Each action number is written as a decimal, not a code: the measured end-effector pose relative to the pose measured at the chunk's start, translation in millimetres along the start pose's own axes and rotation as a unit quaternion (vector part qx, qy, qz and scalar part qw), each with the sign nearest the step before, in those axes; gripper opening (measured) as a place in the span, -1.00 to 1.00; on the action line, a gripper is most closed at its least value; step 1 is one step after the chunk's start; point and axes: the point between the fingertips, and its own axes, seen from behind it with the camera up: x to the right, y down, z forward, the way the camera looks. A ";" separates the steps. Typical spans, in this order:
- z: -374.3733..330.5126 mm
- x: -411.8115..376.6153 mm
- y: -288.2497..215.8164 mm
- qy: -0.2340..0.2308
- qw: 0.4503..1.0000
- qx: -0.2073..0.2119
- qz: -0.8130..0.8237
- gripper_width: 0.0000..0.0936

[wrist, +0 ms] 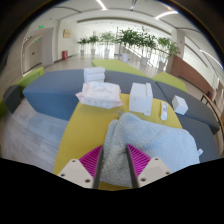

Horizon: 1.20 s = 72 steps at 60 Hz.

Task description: Fold towel

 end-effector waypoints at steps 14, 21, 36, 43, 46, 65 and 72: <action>3.0 21.6 -2.5 0.046 0.997 0.050 -0.027 -0.98; -12.5 20.2 -19.9 0.022 0.998 0.054 0.000 -0.98; -83.4 142.3 -65.2 0.048 0.990 0.109 0.081 -0.98; -87.1 213.7 -35.6 0.086 0.986 0.089 0.110 -0.98; -82.1 235.6 -18.2 0.098 0.986 0.075 0.113 -0.98; -56.4 289.6 50.3 0.120 0.980 0.013 0.160 -0.33; -82.0 306.7 41.3 0.140 0.976 0.017 0.164 0.85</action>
